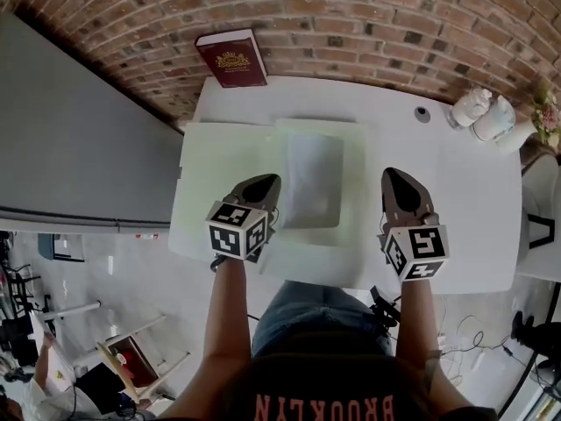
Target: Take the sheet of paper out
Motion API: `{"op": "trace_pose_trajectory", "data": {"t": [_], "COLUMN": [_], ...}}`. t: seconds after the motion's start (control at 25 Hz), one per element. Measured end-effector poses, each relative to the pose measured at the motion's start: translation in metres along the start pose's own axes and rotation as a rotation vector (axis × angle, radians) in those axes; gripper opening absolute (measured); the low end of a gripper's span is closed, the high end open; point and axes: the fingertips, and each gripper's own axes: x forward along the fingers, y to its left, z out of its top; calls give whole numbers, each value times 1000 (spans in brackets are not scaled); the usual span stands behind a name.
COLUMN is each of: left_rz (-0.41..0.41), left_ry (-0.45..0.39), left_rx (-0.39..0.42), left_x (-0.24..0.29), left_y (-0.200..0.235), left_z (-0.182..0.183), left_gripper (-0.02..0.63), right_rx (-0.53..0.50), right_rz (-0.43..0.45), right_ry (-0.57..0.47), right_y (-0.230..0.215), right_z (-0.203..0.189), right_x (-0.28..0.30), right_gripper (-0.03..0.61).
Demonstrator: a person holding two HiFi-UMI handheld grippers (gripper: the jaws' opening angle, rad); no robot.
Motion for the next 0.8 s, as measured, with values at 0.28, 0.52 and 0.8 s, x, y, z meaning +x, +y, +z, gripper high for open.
{"op": "trace_pose_trajectory", "data": {"t": [0.28, 0.52, 0.8], "left_rz": [-53, -79, -52], "left_ry": [164, 342, 481], "left_rx": [-95, -188, -223], "left_x": [35, 61, 83], "left_y": [12, 17, 29], "left_z": [-27, -60, -90], "left_gripper": [129, 129, 129], "right_rx": [13, 34, 41], "right_rz": [-48, -73, -103], "right_ry": [61, 133, 162], "right_y": [-12, -18, -28], "right_z": [-18, -37, -49], "right_x": [13, 19, 31], "right_gripper": [-2, -2, -2]}}
